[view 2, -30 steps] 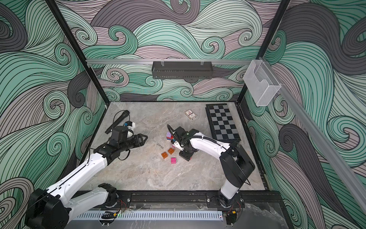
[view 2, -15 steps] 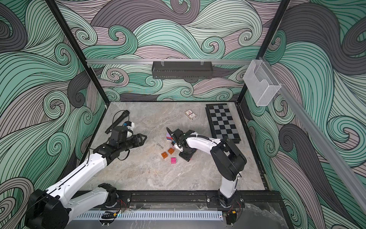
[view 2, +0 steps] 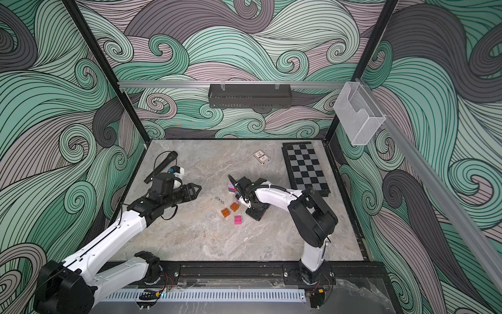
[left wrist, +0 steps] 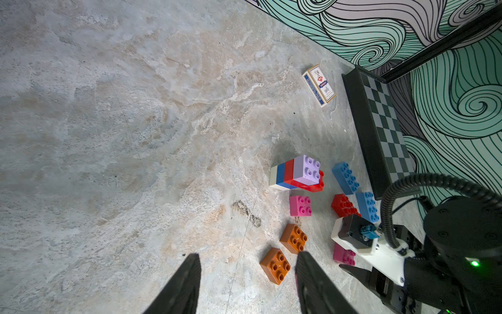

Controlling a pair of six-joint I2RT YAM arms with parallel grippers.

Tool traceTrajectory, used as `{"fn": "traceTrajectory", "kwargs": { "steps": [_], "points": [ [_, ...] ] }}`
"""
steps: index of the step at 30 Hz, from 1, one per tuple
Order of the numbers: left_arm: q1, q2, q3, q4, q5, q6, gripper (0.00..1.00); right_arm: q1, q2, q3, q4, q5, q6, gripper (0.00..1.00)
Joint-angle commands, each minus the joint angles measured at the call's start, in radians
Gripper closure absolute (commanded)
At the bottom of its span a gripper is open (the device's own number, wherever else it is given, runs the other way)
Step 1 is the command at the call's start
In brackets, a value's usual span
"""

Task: Assemble the letter p with lego
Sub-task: Pick up the lego brick from the center of the board.

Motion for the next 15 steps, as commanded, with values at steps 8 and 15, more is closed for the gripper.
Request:
{"fn": "traceTrajectory", "kwargs": {
  "steps": [8, 15],
  "points": [
    [-0.003, -0.019, 0.029, -0.016, -0.013, 0.017, 0.43, -0.012, 0.024, -0.007, -0.012, -0.004, 0.010, 0.56],
    [-0.003, -0.019, 0.029, -0.017, -0.014, 0.019, 0.43, -0.017, 0.034, -0.006, -0.013, -0.012, 0.011, 0.60]
  ]
}}
